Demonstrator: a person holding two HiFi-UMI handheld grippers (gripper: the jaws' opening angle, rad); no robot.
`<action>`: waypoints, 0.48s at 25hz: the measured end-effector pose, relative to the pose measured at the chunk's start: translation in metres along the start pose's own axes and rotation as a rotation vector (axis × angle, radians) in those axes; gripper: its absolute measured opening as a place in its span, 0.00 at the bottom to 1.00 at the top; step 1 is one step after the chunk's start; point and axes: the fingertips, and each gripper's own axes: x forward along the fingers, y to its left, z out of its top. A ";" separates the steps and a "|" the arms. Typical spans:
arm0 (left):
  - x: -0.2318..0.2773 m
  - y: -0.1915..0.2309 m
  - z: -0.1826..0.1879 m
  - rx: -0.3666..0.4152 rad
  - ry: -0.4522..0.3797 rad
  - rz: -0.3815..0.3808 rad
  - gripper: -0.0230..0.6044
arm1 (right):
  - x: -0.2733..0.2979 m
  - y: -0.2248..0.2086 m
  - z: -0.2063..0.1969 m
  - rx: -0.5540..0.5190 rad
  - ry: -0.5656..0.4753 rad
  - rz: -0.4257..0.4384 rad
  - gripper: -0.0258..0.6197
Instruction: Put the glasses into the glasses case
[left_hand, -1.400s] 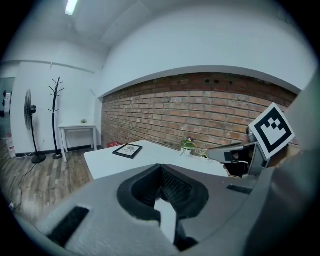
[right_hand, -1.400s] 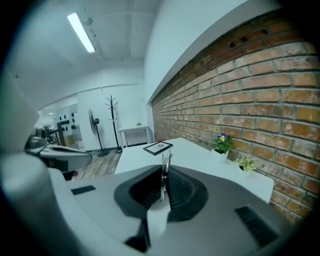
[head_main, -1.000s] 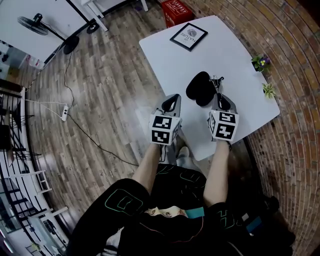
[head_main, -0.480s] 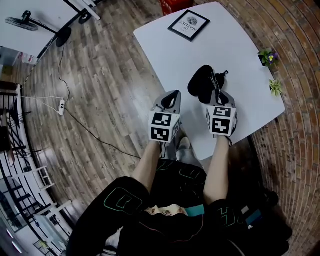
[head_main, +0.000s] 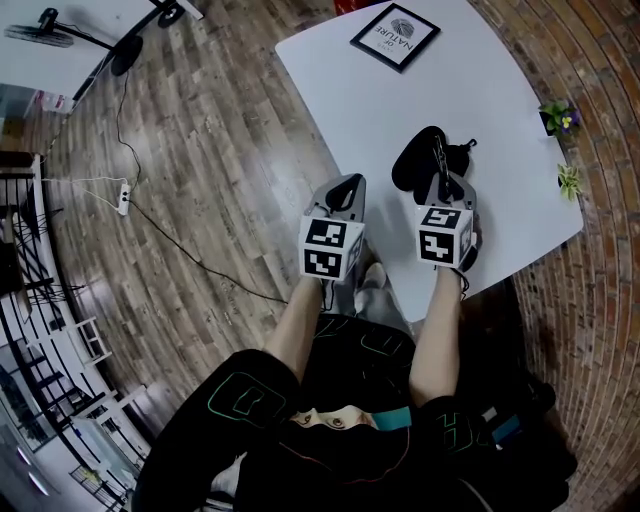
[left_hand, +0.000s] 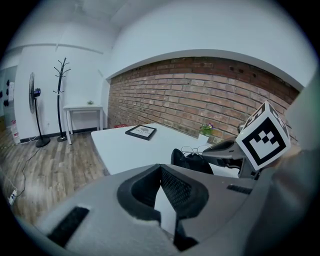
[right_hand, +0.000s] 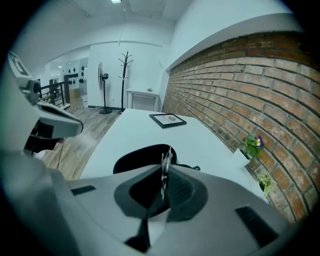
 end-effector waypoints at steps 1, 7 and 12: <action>0.001 0.003 0.000 -0.003 0.002 0.001 0.04 | 0.002 0.000 0.001 -0.007 0.007 -0.008 0.07; 0.004 0.015 -0.003 -0.019 0.015 0.000 0.04 | 0.013 0.006 0.002 -0.037 0.045 -0.033 0.07; 0.006 0.020 -0.008 -0.031 0.032 -0.001 0.04 | 0.017 0.010 0.003 -0.058 0.061 -0.034 0.07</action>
